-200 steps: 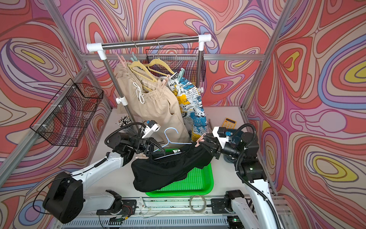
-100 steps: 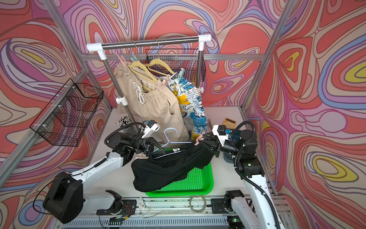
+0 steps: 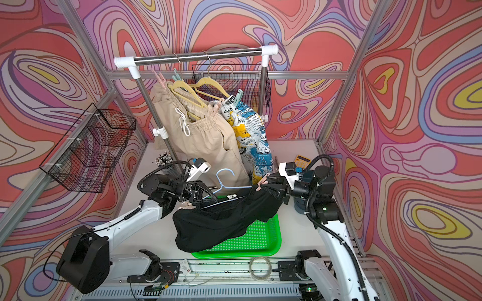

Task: Remove the clothespins securing shorts to the hanger
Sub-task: Remove the clothespin from the hanger.

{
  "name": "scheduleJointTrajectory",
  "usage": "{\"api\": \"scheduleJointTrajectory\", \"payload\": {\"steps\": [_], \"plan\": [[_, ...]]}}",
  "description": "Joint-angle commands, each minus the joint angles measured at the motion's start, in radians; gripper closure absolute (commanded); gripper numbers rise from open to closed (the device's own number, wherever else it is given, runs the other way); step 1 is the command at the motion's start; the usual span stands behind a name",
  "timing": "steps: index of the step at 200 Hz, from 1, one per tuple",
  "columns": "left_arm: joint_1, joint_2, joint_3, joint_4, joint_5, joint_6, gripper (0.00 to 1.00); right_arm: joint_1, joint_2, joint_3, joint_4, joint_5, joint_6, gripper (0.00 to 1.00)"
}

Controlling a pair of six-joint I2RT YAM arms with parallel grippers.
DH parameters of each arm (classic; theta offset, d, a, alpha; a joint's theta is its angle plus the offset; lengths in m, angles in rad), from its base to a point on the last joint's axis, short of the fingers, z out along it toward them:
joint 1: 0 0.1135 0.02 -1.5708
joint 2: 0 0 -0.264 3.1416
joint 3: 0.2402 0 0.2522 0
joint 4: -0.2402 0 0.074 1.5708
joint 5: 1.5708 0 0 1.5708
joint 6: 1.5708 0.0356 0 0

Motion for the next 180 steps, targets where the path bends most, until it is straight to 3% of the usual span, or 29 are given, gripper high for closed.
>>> {"api": "scheduleJointTrajectory", "payload": {"steps": [1,11,57,72,114,126,162,170,180], "plan": [[0.004,-0.011,0.007,0.093,-0.013,0.002,1.0,-0.006,-0.004,-0.015,0.053,-0.056,-0.002,0.66],[0.004,-0.01,0.007,0.093,-0.012,0.002,1.0,-0.009,-0.01,-0.016,0.055,-0.061,-0.003,0.7],[0.004,-0.005,0.008,0.093,-0.012,0.003,1.0,-0.014,-0.014,-0.017,0.054,-0.089,-0.008,0.71],[0.004,-0.005,0.007,0.092,-0.012,0.003,1.0,-0.013,-0.013,-0.02,0.053,-0.093,-0.008,0.8],[0.004,-0.004,0.007,0.092,-0.014,0.003,1.0,-0.013,-0.008,-0.009,0.042,-0.088,-0.01,0.82],[0.004,-0.003,0.006,0.093,-0.015,0.003,1.0,-0.013,-0.004,-0.005,0.034,-0.089,-0.014,0.93],[0.004,0.0,0.005,0.093,-0.015,0.003,1.0,-0.013,0.002,0.005,0.024,-0.071,-0.011,0.94],[0.004,0.0,0.006,0.093,-0.015,0.003,1.0,-0.013,-0.001,0.006,0.026,-0.071,-0.012,1.0],[0.004,0.001,0.005,0.092,-0.015,0.003,1.0,-0.014,-0.001,0.01,0.024,-0.065,-0.01,1.0]]}}
